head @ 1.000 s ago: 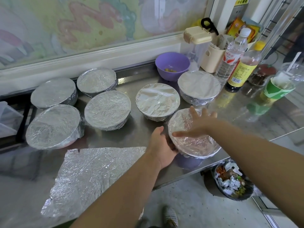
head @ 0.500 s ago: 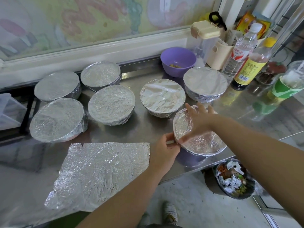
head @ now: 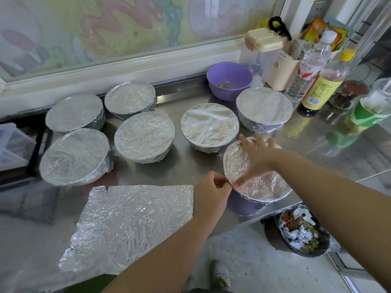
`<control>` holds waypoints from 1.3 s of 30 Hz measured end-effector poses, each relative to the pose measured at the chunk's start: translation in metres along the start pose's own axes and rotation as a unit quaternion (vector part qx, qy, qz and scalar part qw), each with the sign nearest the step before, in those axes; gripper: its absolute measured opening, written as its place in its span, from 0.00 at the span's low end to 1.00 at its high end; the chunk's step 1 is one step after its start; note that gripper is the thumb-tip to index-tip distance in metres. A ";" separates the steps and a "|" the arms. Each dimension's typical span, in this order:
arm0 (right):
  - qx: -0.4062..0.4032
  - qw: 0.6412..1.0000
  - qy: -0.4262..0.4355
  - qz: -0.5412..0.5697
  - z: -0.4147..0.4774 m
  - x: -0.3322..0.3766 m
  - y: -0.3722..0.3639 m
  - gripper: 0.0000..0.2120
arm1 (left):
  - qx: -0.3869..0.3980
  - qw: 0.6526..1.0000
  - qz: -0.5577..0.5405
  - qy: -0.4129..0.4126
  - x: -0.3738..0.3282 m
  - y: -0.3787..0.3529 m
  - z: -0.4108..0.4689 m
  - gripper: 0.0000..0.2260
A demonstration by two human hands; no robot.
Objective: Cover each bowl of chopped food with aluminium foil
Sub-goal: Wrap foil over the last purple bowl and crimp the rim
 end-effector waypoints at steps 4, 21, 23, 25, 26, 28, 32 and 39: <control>-0.002 1.000 0.001 0.004 0.000 0.000 0.000 0.87 | -0.005 0.999 -0.042 0.034 0.000 0.002 -0.008 0.04; -0.016 1.000 -0.010 -0.001 0.004 -0.003 0.000 0.86 | 0.217 0.848 -0.362 0.319 0.001 -0.015 -0.025 0.17; -0.025 0.999 -0.025 0.009 0.006 -0.006 -0.003 0.85 | 0.222 0.828 -0.399 0.326 0.001 -0.014 -0.026 0.18; -0.043 0.997 -0.056 0.025 0.007 -0.014 -0.006 0.84 | 0.206 0.823 -0.426 0.313 -0.002 -0.009 -0.023 0.19; -0.051 0.996 -0.070 0.028 0.006 -0.018 -0.006 0.84 | 0.196 0.827 -0.432 0.301 -0.005 -0.006 -0.021 0.20; -0.054 0.994 -0.087 0.032 0.001 -0.025 -0.004 0.83 | 0.185 0.838 -0.434 0.274 -0.007 -0.005 -0.013 0.21; -0.068 0.997 -0.042 0.016 -0.006 -0.014 0.006 0.81 | 0.166 0.836 -0.458 0.254 -0.008 -0.011 -0.007 0.21; -0.055 0.998 -0.015 0.008 -0.008 0.002 0.003 0.74 | 0.138 0.891 -0.378 0.208 -0.003 -0.013 -0.027 0.20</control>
Point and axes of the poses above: each hand's wrist, its own z-axis towards the middle knuckle, its own y-axis out of the back of the hand, x = y × z, the point moved 9 cm from there along z, towards the middle knuckle, and after that the axes turned 8 degrees about y, right-handed, at the moved point
